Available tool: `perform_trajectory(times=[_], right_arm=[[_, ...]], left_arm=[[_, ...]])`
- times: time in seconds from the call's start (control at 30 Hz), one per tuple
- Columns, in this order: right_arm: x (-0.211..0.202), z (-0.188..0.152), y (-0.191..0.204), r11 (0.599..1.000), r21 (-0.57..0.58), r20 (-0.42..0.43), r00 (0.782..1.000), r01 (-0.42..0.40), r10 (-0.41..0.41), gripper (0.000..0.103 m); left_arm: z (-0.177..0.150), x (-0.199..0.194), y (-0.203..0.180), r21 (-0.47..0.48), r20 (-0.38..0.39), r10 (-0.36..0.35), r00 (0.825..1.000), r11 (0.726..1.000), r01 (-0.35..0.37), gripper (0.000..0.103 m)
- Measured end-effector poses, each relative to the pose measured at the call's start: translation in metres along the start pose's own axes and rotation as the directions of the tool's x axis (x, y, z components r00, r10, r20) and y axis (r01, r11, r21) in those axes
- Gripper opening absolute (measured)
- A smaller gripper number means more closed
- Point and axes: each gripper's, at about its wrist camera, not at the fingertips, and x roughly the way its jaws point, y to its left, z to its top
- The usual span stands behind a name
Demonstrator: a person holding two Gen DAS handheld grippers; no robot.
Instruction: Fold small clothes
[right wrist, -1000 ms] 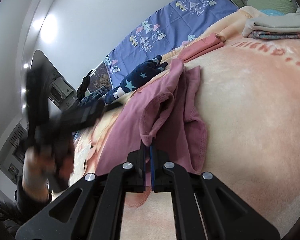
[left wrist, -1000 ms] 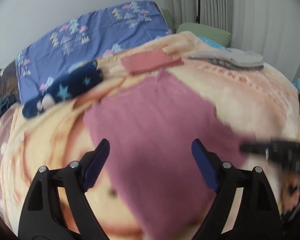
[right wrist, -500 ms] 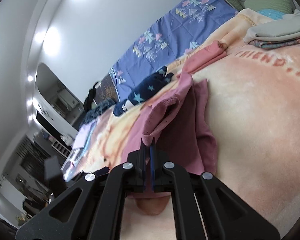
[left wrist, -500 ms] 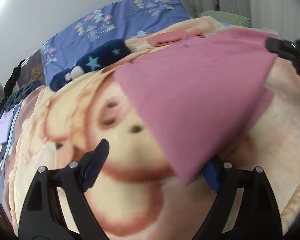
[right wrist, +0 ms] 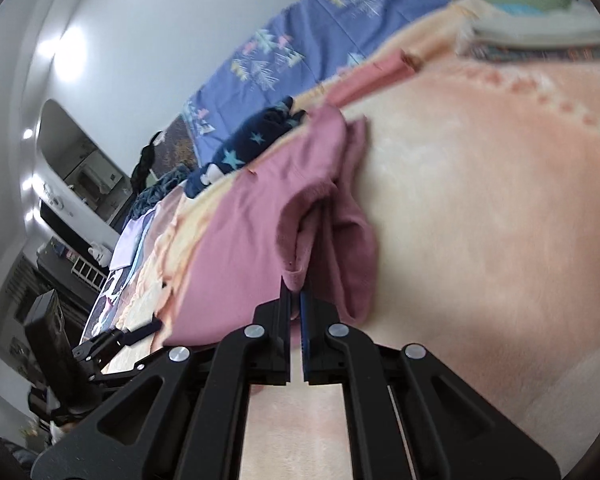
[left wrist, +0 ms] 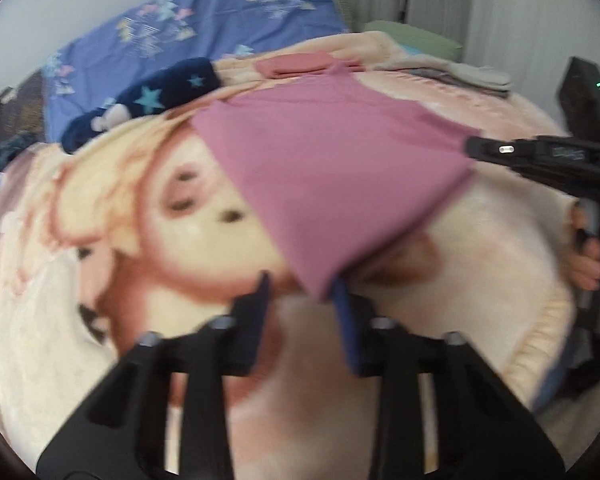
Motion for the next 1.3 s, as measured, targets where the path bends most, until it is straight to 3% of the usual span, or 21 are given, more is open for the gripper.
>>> perform_trajectory(times=[0.1, 0.17, 0.23, 0.33, 0.53, 0.63, 0.67, 0.7, 0.77, 0.83, 0.87, 0.9, 0.97, 1.07, 1.13, 1.17, 1.2, 1.3], right_arm=[[-0.001, 0.000, 0.003, 1.000, -0.028, -0.003, 1.000, 0.011, -0.011, 0.003], [0.003, -0.002, -0.001, 1.000, -0.018, -0.023, 1.000, 0.020, -0.021, 0.003], [0.008, -0.006, -0.007, 1.000, 0.005, -0.050, 0.998, 0.023, -0.023, 0.003], [0.008, -0.012, -0.014, 0.999, 0.019, -0.074, 0.997, 0.033, -0.032, 0.003], [-0.015, 0.001, -0.011, 1.000, -0.011, 0.003, 1.000, -0.008, 0.008, 0.006], [-0.013, 0.014, 0.003, 0.992, -0.042, 0.012, 0.993, -0.118, 0.119, 0.007], [-0.010, 0.014, 0.008, 0.991, -0.065, 0.008, 0.993, -0.120, 0.121, 0.007], [-0.004, 0.013, 0.012, 0.991, -0.089, -0.001, 0.995, -0.095, 0.095, 0.007], [0.015, 0.009, 0.013, 0.991, -0.124, -0.054, 0.997, 0.052, -0.059, 0.007], [0.031, 0.003, 0.002, 0.960, -0.149, -0.106, 0.961, 0.238, -0.254, 0.008], [0.034, 0.001, -0.006, 0.955, -0.134, -0.133, 0.950, 0.264, -0.281, 0.014], [0.032, 0.002, -0.010, 0.958, -0.114, -0.151, 0.949, 0.262, -0.278, 0.024], [0.028, 0.009, -0.003, 0.955, -0.146, -0.185, 0.941, 0.258, -0.283, 0.024], [0.011, 0.038, 0.011, 0.974, -0.150, -0.148, 0.971, 0.168, -0.190, 0.024], [0.007, 0.056, 0.021, 0.971, -0.176, -0.095, 0.979, 0.162, -0.181, 0.026], [0.011, 0.070, 0.028, 0.955, -0.223, -0.047, 0.977, 0.194, -0.209, 0.030], [0.020, 0.083, 0.034, 0.937, -0.275, -0.019, 0.973, 0.214, -0.228, 0.042], [0.065, 0.114, 0.031, 0.913, -0.335, -0.046, 0.964, 0.232, -0.262, 0.051]], left_arm=[[0.007, -0.015, -0.005, -0.011, 0.062, -0.101, 0.993, 0.995, 0.102, 0.012], [0.012, -0.016, -0.007, -0.009, 0.085, -0.116, 0.990, 0.993, 0.117, 0.012], [0.014, -0.002, -0.011, 0.011, 0.066, -0.065, 0.996, 0.998, 0.065, 0.012], [0.008, 0.038, -0.014, 0.029, -0.047, 0.017, 0.999, 0.999, -0.016, 0.016], [0.006, 0.044, -0.010, 0.010, -0.061, -0.007, 0.998, 1.000, 0.007, 0.017], [0.004, 0.044, -0.010, 0.007, -0.057, -0.005, 0.998, 1.000, 0.006, 0.017], [0.003, 0.045, -0.010, 0.008, -0.055, -0.003, 0.998, 1.000, 0.004, 0.017], [0.003, 0.045, -0.010, 0.008, -0.054, -0.003, 0.999, 1.000, 0.004, 0.017], [0.003, 0.045, -0.008, 0.002, -0.052, -0.012, 0.999, 1.000, 0.012, 0.018], [0.002, 0.045, -0.005, -0.010, -0.053, -0.032, 0.998, 0.999, 0.032, 0.018], [0.002, 0.044, -0.004, -0.015, -0.052, -0.037, 0.998, 0.999, 0.037, 0.018], [0.002, 0.044, -0.003, -0.021, -0.050, -0.045, 0.998, 0.999, 0.044, 0.019], [0.006, 0.040, 0.004, -0.047, -0.051, -0.091, 0.995, 0.995, 0.089, 0.021], [0.024, 0.023, 0.020, -0.100, 0.011, -0.186, 0.982, 0.977, 0.186, 0.026], [0.042, 0.014, 0.031, -0.102, 0.065, -0.114, 0.991, 0.987, 0.121, 0.036], [0.051, 0.013, 0.036, -0.101, 0.086, -0.062, 0.994, 0.992, 0.070, 0.046], [0.059, 0.015, 0.041, -0.103, 0.101, -0.025, 0.995, 0.994, 0.036, 0.052], [0.081, 0.035, 0.059, -0.131, 0.093, 0.038, 0.995, 0.991, -0.026, 0.056]])
